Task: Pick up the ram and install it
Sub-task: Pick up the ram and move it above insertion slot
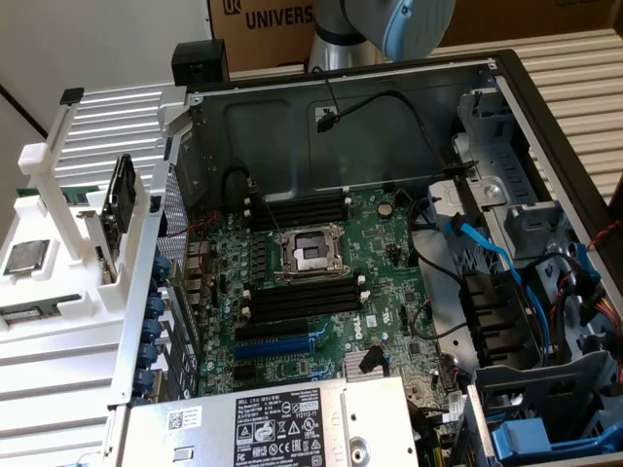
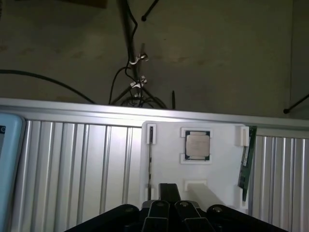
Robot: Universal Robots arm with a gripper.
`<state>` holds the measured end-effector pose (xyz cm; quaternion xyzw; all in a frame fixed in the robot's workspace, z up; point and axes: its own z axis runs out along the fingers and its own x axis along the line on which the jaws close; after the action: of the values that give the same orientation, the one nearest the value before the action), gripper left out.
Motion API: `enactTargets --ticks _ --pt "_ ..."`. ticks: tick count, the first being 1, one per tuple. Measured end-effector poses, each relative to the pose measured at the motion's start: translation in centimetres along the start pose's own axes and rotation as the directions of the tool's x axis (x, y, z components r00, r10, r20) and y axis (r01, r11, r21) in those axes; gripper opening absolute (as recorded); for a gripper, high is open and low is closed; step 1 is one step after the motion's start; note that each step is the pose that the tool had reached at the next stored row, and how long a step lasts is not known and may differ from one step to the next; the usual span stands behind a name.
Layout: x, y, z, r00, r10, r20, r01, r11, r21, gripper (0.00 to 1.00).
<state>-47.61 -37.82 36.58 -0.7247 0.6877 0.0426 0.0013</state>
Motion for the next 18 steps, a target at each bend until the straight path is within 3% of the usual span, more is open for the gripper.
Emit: enactTargets --ticks 9,10,11,14,18 --pt "0.4 -0.09 1.21 0.9996 -0.003 0.0281 0.002 1.0 0.0013 0.1" --pt "0.6 -0.11 1.51 0.9994 -0.003 0.0345 0.003 1.0 0.0017 0.1" --pt "0.8 -0.12 1.65 0.9993 -0.003 0.0372 0.003 1.0 0.0018 0.1" --pt "1.4 -0.21 2.33 0.9991 -0.004 0.042 0.004 1.0 0.0021 0.1" --pt "1.8 -0.39 3.03 0.9991 -0.004 0.0433 0.004 1.0 0.0021 0.1"
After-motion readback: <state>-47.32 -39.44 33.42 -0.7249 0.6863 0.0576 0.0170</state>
